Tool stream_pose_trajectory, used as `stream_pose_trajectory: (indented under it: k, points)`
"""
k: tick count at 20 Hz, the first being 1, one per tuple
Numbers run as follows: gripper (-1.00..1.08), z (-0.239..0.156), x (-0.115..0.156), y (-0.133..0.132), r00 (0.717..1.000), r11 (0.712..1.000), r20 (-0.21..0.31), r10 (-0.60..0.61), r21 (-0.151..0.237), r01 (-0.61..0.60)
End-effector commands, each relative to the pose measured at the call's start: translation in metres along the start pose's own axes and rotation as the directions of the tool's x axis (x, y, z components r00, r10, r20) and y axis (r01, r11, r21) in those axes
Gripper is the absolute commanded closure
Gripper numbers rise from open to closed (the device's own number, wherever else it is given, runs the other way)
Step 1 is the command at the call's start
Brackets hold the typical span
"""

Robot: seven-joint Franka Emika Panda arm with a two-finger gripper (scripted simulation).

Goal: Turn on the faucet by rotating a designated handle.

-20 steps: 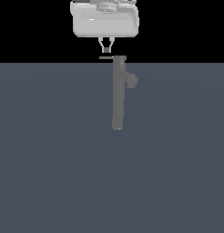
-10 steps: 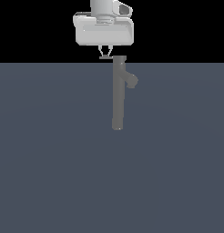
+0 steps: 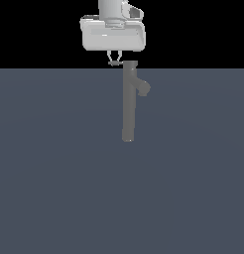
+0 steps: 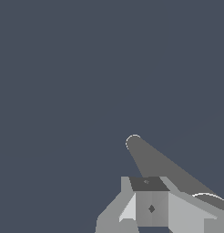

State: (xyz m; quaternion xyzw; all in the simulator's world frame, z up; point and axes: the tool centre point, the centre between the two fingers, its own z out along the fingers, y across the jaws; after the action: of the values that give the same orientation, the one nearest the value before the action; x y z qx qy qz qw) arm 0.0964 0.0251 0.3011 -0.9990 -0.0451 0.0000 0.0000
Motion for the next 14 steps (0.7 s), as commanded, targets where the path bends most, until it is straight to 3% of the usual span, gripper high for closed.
stream_pose_trajectory:
  k: [1,14]
  points:
    - [1.08,0.0,-0.004,-0.001,1.0,1.0,0.0,0.0,0.0,0.0]
    - [1.08,0.001,-0.038,-0.012,1.0,1.0,0.0,-0.001,0.0,0.001]
